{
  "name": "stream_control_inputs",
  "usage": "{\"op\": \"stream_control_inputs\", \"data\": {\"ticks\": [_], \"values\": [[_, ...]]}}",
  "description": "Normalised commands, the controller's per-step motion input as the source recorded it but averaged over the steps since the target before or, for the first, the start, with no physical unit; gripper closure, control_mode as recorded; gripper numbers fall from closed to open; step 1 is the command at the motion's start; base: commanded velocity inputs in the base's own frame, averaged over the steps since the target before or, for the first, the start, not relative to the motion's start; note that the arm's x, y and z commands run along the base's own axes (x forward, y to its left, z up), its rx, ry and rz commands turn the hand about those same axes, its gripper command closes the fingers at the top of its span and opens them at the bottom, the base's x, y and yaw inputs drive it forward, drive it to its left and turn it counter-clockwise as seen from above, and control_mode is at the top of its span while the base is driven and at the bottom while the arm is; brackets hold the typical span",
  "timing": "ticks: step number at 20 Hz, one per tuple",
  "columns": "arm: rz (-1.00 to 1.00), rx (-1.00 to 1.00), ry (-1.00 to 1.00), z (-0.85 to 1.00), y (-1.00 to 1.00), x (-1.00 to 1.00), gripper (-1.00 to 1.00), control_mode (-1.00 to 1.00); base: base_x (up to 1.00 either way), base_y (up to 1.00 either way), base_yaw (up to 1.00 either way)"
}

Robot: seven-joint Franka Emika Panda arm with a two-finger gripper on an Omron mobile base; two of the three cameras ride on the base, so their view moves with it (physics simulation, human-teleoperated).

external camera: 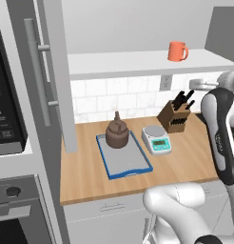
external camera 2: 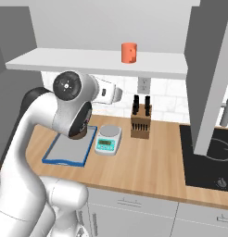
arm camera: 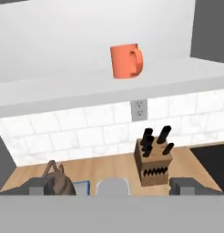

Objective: Pick the kettle from the counter and place it on the tray. Then pick the mug from the cabinet and place it on the tray. Then close the cabinet doors.

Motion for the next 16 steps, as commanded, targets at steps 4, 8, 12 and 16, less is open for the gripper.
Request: {"op": "stream_control_inputs", "data": {"ticks": [4,8,12,16], "values": [[0.00,0.00,-0.12,0.57,-0.43,0.00,-1.00,-1.00,0.00,0.00,0.00],[0.00,0.01,-0.05,0.67,-0.38,0.01,-1.00,-1.00,0.00,0.00,0.00],[0.00,0.00,0.04,0.47,-0.29,0.13,-1.00,-1.00,0.00,0.00,0.00],[0.00,0.00,0.01,0.13,-0.07,0.23,-1.00,-1.00,0.00,0.00,0.00]]}}
